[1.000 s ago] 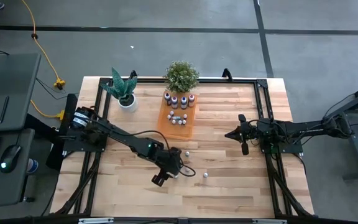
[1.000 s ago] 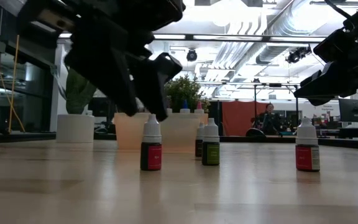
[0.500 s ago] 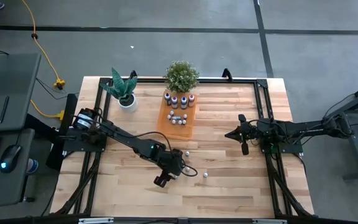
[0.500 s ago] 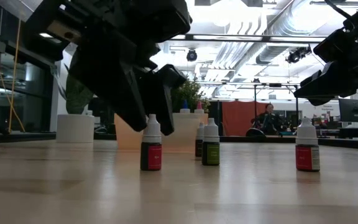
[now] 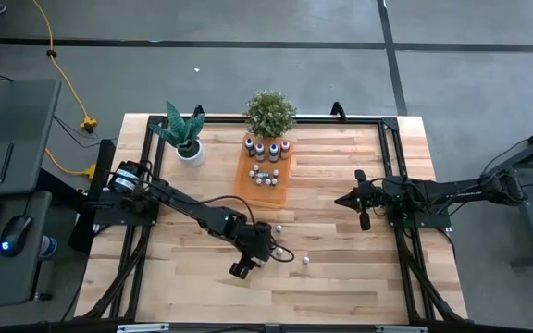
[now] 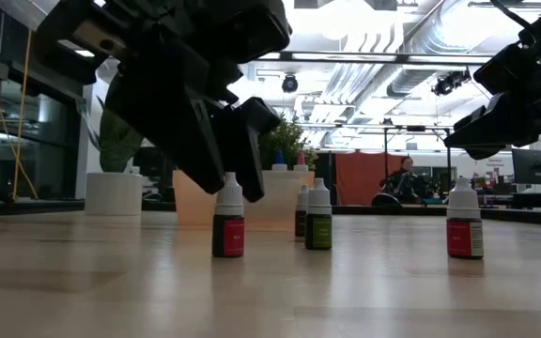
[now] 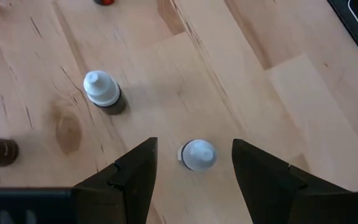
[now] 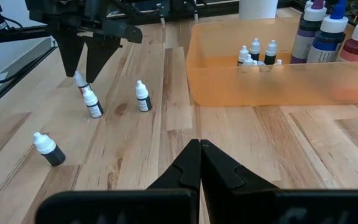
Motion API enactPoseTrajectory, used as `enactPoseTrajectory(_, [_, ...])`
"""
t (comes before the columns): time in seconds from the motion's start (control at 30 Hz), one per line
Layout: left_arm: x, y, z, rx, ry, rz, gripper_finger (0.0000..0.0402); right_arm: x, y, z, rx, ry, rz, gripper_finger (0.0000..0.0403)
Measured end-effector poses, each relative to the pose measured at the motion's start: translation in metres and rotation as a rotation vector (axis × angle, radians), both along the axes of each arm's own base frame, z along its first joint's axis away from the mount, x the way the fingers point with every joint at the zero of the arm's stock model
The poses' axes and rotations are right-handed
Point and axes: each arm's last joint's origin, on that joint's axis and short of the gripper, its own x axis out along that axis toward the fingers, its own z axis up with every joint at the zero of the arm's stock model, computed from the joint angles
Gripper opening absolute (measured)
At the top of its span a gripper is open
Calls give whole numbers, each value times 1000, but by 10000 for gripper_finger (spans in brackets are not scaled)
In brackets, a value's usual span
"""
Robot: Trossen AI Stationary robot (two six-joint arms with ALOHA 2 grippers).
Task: Pick & Place food coloring
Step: Put the left small red food coloring bottle into the orange bin
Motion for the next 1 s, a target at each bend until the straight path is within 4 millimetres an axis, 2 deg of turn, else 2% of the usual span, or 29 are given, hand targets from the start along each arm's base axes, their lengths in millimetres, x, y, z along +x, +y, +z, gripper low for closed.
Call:
enactPoseTrajectory(0.87, [0,0,-4,11,15,28,202,0,0,0,0,0,0,0])
enactPoseTrajectory(1.0, [1,0,-7,12,23,30,193,0,0,0,0,0,0,0])
